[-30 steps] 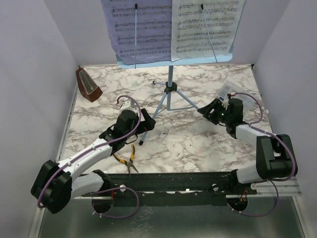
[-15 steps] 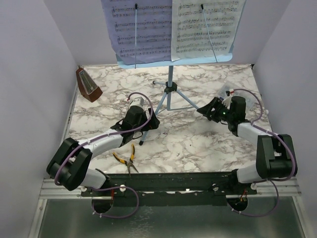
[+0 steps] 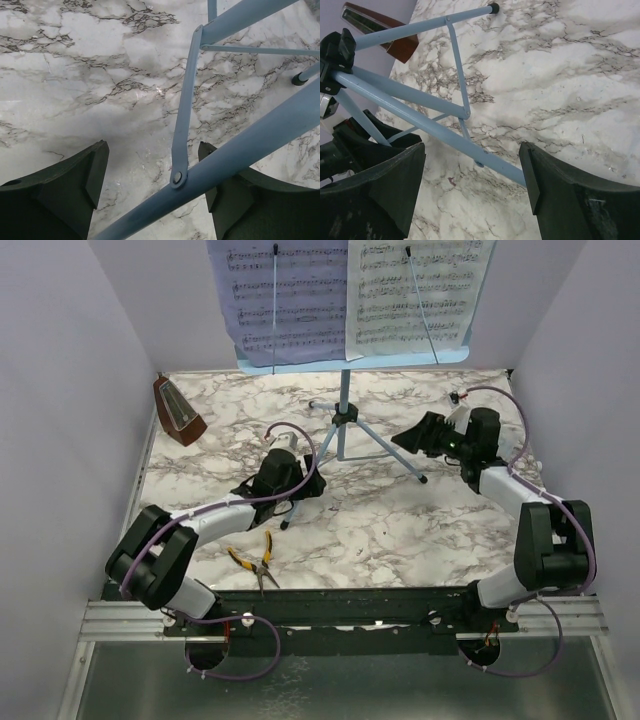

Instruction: Set up the instrument practice props

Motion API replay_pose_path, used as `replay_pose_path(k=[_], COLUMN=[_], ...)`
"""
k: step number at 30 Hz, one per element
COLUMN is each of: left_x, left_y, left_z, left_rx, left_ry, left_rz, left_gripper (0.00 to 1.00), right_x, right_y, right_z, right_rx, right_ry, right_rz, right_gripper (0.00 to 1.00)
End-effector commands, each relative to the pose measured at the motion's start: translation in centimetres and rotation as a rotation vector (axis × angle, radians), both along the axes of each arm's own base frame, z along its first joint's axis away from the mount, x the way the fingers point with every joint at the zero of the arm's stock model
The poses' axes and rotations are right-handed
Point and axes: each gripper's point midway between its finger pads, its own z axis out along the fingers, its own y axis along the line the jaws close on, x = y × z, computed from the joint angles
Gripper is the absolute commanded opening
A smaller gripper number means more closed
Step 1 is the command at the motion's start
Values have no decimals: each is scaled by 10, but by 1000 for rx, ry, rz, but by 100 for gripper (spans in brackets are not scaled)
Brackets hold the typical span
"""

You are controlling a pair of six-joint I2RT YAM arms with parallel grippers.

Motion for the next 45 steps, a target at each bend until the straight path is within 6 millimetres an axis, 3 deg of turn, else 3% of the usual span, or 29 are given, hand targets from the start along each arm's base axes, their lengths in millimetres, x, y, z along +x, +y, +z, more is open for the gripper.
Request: replay_pose_path(k=[1,9,15,18,20,26,33,38,45], left_x=[14,16,17,14,12,9,17,30,53], left_y=[-7,-32,-41,-41,-40,-45,-55,-73,-107], left_z=[5,-2,-7,-7,-7,-11,-15,-21,-20], left_rx=[-12,-120,-160,-171,-174,-193,-219,-265,-315], left_ry=[-20,33,58,62,61,70,74,91,82], left_rz=[-7,-46,-53,-58,-61,-82,-95,-112,-132], left_gripper=[75,72,72,72,72,73,72,68,65], right_x=[14,-2,-30,-41,-40,-6,40,68,109], right_y=[-1,-42,-26,-16,-14,-21,-36,-52,-65], right_z=[7,-27,-41,-47,-54,-72,-77,-82,-74], right_rx=[-13,-35,108,199,225,158,79,74,67], right_ry=[9,259,357,399,386,334,247,209,175], right_rz=[-36,-369,-343,-317,-309,-303,-338,-352,-353], right_gripper=[83,82,80,74,74,74,74,73,73])
